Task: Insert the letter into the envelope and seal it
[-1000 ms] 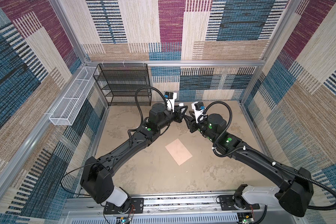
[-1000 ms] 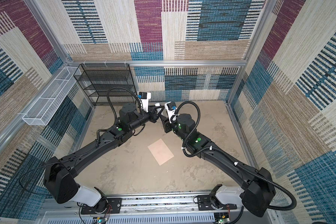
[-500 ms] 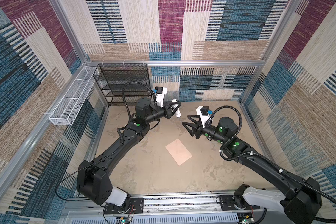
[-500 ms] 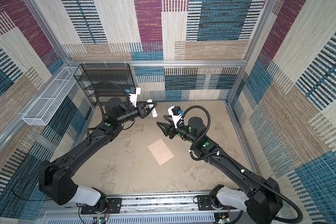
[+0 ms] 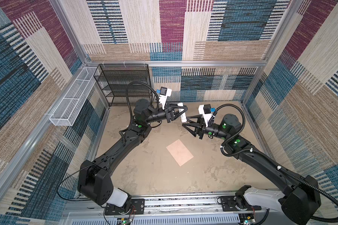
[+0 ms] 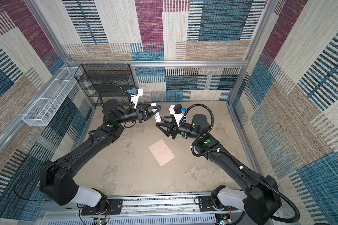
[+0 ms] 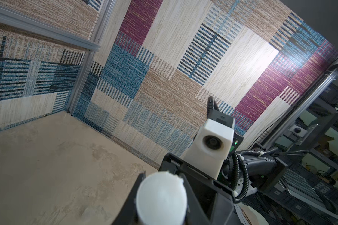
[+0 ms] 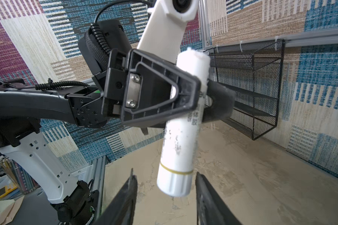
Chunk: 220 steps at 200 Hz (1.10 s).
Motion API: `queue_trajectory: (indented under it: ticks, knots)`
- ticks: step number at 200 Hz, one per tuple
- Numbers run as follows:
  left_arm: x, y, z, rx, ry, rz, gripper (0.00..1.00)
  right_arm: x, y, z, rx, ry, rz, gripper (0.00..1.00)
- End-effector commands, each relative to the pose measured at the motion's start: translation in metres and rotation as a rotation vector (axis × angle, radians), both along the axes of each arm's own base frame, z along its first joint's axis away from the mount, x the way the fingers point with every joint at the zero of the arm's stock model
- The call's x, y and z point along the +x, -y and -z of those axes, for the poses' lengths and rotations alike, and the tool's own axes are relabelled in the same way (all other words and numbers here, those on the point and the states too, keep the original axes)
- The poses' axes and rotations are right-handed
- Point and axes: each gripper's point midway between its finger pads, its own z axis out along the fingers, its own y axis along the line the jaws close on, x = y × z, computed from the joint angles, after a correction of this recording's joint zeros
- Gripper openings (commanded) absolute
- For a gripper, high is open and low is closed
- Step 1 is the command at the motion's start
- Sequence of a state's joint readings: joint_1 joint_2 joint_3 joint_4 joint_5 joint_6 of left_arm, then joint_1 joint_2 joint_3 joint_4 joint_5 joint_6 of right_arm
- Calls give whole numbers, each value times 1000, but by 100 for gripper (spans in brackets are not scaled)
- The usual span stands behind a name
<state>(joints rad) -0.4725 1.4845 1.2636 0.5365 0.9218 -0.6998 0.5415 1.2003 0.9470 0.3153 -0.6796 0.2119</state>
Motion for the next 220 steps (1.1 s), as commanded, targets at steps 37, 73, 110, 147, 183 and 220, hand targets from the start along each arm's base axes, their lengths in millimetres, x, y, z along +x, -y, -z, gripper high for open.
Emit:
queue_trajectory:
  ticks: [37,73,110,147,183,220]
  knots:
    - [-9,1,-9,-22,40,44,0,-4,-5,-11,37,11,-52,42]
    - [-8,3,-6,-19,34,50,0,-1,-8,-12,36,8,-61,36]
    - [-8,4,-4,-16,33,53,0,1,-10,-12,33,2,-66,29]
    - [-5,4,-5,-18,44,36,0,1,-11,-11,25,2,-73,29]
    - [0,4,-8,-20,47,20,0,1,-12,-5,2,-6,-76,37]
    - [0,6,-8,-18,48,27,0,2,-11,-1,-7,-15,-71,33]
